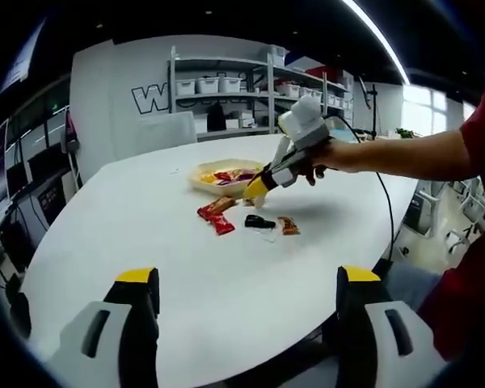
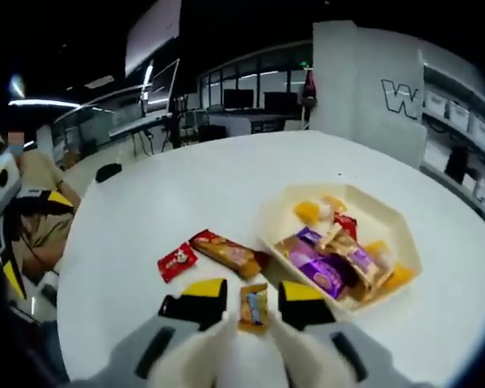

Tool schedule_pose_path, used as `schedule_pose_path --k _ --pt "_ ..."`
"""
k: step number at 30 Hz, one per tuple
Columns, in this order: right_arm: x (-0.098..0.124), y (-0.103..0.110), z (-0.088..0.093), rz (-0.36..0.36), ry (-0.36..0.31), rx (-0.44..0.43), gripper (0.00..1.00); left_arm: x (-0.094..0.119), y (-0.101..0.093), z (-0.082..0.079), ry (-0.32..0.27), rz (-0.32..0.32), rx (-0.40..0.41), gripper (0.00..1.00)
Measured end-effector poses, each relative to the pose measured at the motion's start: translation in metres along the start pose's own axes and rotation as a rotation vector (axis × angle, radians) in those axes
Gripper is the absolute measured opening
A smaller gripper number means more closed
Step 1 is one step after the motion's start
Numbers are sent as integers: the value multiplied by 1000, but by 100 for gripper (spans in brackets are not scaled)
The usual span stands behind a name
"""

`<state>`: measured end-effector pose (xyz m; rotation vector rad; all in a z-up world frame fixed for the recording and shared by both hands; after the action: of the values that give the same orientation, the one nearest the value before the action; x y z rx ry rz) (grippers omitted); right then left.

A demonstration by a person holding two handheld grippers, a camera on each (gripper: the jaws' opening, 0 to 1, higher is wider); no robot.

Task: Place the target food into the container with the food tongs after gripping and lifting it, then release it inside without dropping or visibly crushing the food.

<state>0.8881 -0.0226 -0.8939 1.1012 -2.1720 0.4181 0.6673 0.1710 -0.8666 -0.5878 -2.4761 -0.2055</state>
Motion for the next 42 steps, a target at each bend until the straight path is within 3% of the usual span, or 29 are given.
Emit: schedule_pose_path --k 3,6,14,28,42 --pt "2 -1 1 -12 6 -31 17 0 0 -1 -2 0 -5 88" --pt "4 -1 2 -61 -1 -119 14 -1 -1 -1 -2 4 -6 88" --pt "13 -1 -1 -75 -28 -162 12 0 0 3 -3 1 7 88" --pt "38 -11 -26 -69 -109 -177 13 0 1 4 -9 -5 15 88" --pt "55 -44 -47 -24 -169 -217 13 -2 1 -1 -10 -3 8 88"
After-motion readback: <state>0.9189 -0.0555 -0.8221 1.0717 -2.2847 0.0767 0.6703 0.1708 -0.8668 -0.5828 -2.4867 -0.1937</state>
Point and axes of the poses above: the point that each gripper's makers call its tool centre point, and the gripper's own axes: x roughly backward along the fingers, y roughly to its left, z roughly out of its underside, the point moved 8 cm from there along x, roughly backward along the fingers, and after that the axes turned 9 degrees about y, right-handed, at the moved point
